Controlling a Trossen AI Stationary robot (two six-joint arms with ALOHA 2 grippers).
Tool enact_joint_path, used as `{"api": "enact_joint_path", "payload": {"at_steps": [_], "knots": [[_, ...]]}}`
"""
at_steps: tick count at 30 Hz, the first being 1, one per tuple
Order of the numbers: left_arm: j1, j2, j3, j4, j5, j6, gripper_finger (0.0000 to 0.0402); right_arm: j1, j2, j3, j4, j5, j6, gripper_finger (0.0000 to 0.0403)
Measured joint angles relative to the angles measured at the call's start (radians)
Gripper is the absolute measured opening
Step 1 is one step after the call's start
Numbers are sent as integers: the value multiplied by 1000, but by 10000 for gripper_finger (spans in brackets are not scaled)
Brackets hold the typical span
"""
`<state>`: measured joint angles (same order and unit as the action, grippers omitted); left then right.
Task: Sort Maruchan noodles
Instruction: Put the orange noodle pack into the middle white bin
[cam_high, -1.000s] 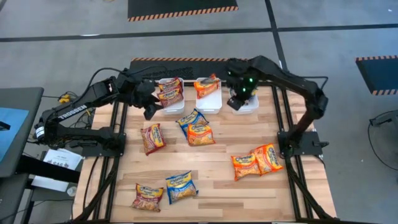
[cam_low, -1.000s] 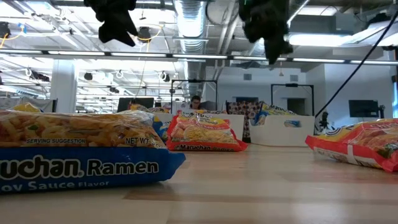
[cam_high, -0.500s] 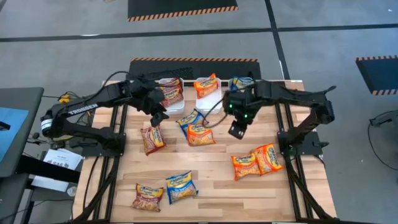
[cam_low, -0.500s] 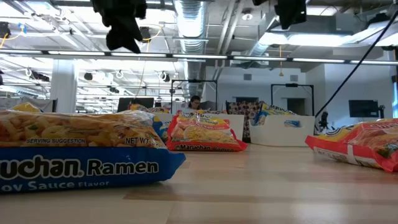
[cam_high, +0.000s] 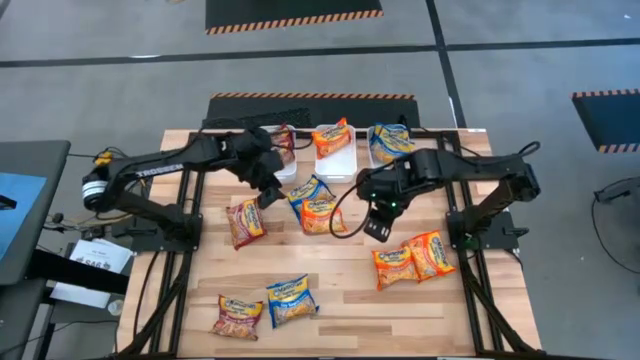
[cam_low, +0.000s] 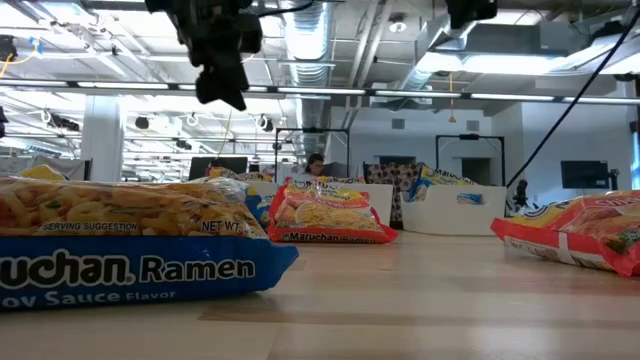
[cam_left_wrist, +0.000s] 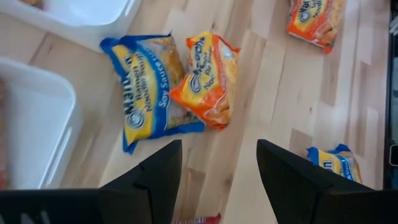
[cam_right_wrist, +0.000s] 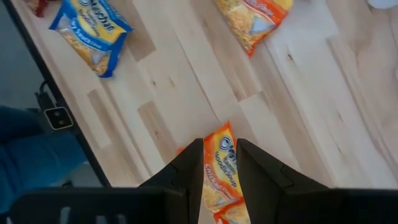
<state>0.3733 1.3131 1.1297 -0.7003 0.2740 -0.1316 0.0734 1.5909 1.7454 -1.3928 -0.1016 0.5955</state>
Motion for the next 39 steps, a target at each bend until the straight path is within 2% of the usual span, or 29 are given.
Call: {"api": "enact_joint_path", "payload": {"at_steps": [12, 22, 31, 36, 39], "knots": [[0, 217, 0, 267, 9, 41, 194, 35, 0, 0, 24, -1, 0, 119], [0, 374, 0, 348, 9, 64, 194, 39, 1, 0, 44, -1, 0, 119], [-20, 441, 0, 411, 40, 68, 194, 39, 1, 0, 45, -1, -1, 119], [-36, 443, 0, 424, -35, 111, 194, 38, 1, 0, 48, -1, -1, 119], [-36, 443, 0, 431, -24, 120, 194, 38, 1, 0, 48, -1, -1, 119]]}}
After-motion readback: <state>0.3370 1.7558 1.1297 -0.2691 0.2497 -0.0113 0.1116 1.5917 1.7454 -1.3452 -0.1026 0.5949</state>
